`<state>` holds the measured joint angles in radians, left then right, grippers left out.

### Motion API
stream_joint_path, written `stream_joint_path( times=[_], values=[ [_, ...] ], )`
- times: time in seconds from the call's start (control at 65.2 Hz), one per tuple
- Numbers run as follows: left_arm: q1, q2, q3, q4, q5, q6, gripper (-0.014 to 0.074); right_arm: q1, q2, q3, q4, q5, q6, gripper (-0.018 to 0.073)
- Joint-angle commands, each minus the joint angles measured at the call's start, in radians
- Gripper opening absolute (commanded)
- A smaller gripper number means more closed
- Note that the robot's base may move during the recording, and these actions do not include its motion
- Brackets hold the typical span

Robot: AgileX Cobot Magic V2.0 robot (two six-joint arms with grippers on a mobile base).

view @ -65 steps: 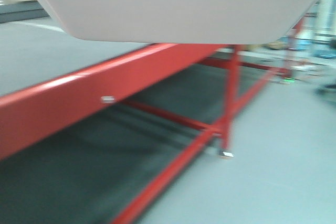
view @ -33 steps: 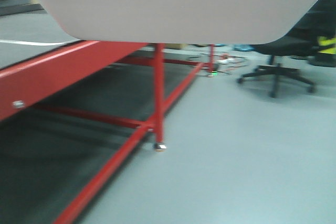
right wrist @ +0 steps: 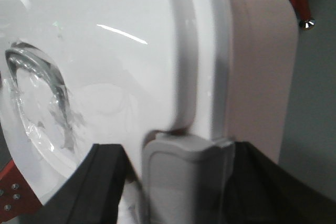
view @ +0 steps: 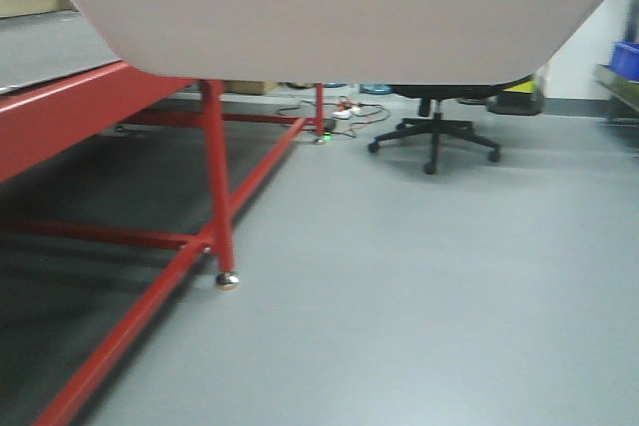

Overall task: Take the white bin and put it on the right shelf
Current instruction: 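Carry the bin with both grippers past the red table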

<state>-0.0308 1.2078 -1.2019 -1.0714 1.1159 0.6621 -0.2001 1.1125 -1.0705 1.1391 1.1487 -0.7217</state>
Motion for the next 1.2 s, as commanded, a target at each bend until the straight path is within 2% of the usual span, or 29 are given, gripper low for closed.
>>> stream_joint_path(
  times=[0.0, 1.181],
  values=[
    [-0.023, -0.029, -0.036, -0.160, 0.038, 0.004, 0.0176, 0.016, -0.027, -0.039, 0.188, 0.121, -0.010, 0.0328],
    [-0.023, -0.029, -0.036, -0.160, 0.038, 0.004, 0.0176, 0.016, -0.028, -0.039, 0.188, 0.122, -0.010, 0.0328]
  ],
)
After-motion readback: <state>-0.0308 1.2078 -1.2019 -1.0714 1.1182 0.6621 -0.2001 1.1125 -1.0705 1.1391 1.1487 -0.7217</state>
